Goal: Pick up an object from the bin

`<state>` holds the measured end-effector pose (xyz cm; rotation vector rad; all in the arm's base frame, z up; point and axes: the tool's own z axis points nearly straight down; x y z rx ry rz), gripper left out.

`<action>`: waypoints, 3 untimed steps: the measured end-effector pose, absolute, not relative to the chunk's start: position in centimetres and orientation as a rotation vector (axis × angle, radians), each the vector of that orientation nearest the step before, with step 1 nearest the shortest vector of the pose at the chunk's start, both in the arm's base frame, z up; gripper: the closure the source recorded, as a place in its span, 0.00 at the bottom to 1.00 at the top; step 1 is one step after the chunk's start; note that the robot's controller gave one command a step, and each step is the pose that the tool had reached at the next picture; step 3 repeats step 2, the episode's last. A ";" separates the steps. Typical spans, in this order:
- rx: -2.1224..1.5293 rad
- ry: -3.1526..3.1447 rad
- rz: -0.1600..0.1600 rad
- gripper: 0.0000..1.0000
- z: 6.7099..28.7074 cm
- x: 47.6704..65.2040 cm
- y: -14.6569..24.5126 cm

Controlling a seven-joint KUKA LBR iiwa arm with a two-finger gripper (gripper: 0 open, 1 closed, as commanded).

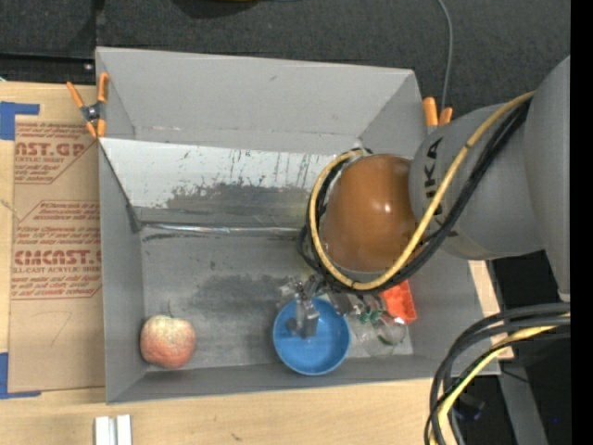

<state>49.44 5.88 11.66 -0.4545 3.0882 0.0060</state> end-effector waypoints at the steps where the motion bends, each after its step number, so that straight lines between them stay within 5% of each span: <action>1: -0.454 3.085 0.006 1.00 13.7 49.5 5.9; 3: -0.455 3.085 0.006 1.00 15.2 49.5 5.9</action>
Offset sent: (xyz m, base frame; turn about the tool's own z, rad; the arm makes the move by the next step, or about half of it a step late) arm 0.0001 0.0000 0.0764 0.0000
